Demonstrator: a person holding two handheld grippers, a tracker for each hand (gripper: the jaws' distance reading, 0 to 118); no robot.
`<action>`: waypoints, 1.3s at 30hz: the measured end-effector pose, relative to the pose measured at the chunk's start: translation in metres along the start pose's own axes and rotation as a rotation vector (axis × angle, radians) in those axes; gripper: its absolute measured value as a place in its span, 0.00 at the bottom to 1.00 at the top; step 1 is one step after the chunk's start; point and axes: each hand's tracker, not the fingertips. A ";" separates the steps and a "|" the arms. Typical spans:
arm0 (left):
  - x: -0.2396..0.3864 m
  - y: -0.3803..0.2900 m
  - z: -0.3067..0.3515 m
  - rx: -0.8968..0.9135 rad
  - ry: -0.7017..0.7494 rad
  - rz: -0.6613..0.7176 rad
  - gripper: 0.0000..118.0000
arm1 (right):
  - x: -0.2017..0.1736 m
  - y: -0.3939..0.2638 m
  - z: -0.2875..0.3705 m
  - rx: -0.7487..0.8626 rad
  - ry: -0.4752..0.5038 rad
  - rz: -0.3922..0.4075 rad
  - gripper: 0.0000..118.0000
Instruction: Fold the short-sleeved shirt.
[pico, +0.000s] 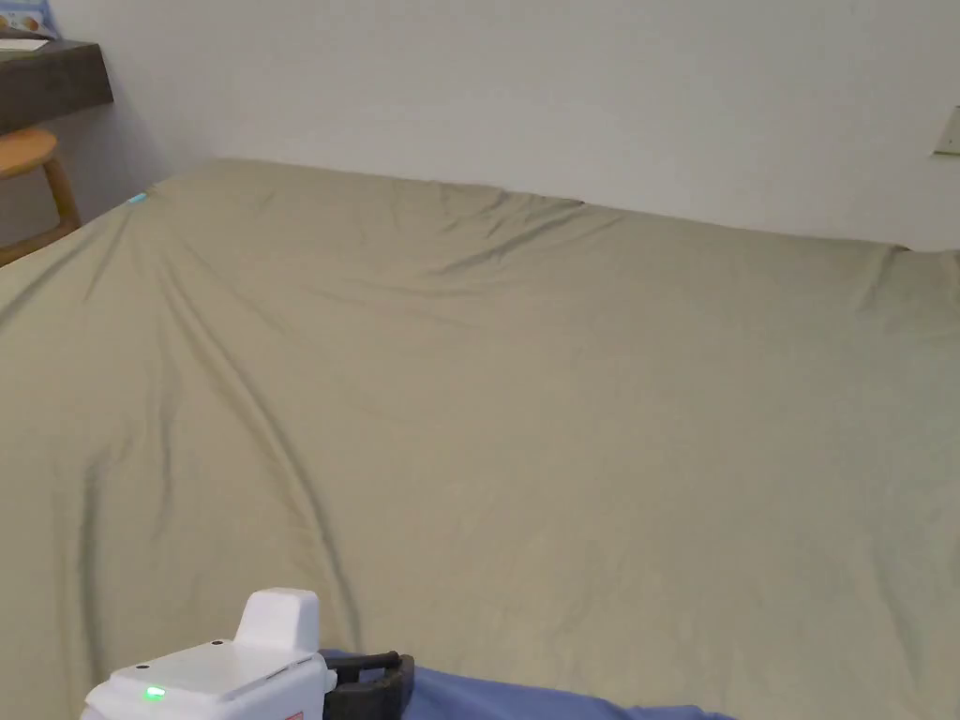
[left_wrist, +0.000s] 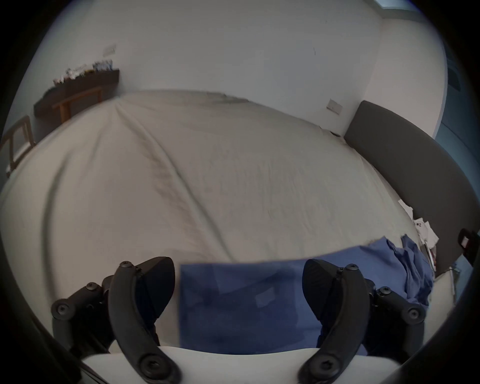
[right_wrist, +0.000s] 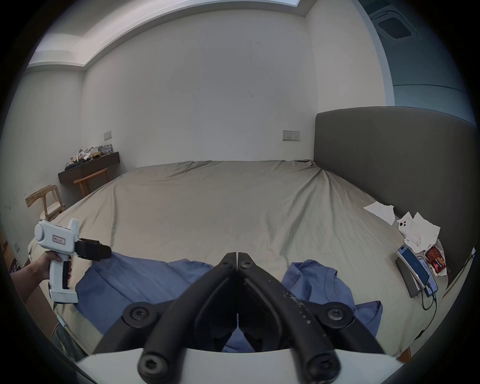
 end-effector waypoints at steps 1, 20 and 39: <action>0.001 -0.004 -0.005 -0.044 -0.004 0.003 0.76 | -0.001 0.000 -0.002 -0.006 0.005 0.000 0.00; 0.058 -0.006 0.073 0.076 0.013 -0.053 0.04 | 0.114 -0.005 -0.069 -0.124 -0.079 0.084 0.19; 0.079 0.007 0.071 0.053 0.058 -0.039 0.04 | 0.158 -0.033 -0.179 -0.428 -0.029 -0.008 0.06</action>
